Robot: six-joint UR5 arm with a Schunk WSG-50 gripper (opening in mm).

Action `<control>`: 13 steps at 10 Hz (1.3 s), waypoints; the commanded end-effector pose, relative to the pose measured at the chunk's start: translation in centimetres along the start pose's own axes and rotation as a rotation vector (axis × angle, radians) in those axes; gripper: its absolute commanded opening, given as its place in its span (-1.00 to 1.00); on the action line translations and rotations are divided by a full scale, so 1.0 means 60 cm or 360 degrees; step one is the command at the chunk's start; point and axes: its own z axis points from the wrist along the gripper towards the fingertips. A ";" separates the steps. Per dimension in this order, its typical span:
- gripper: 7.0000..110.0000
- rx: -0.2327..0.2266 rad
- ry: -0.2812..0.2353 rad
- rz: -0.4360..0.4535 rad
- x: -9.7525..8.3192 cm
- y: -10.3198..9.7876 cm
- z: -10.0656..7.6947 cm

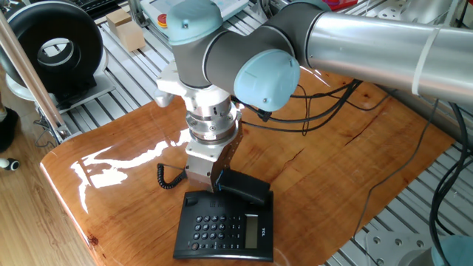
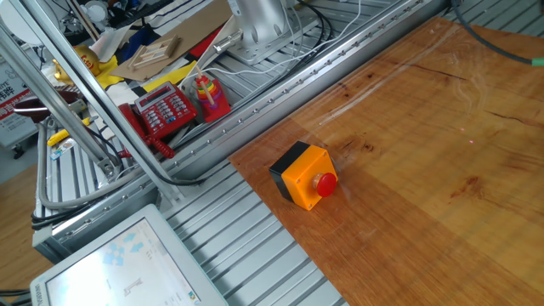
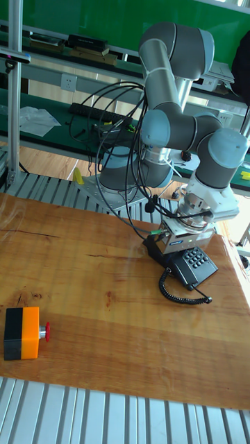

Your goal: Place the handset of the telephone on the corresponding phone cradle

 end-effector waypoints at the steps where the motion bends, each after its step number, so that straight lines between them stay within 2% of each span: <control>1: -1.00 0.0083 0.0078 0.0031 0.024 -0.019 -0.007; 2: -1.00 0.0133 0.0119 0.0033 0.036 -0.027 -0.005; 4: -1.00 0.0121 0.0109 0.0014 0.029 -0.019 0.010; 6: -1.00 0.0176 0.0141 0.0020 0.040 -0.023 0.020; 11: -1.00 0.0100 0.0132 0.0048 0.039 -0.004 0.017; 12: -1.00 0.0074 0.0121 0.0066 0.036 0.003 0.018; 13: -1.00 -0.0008 0.0063 0.0085 0.020 0.024 0.019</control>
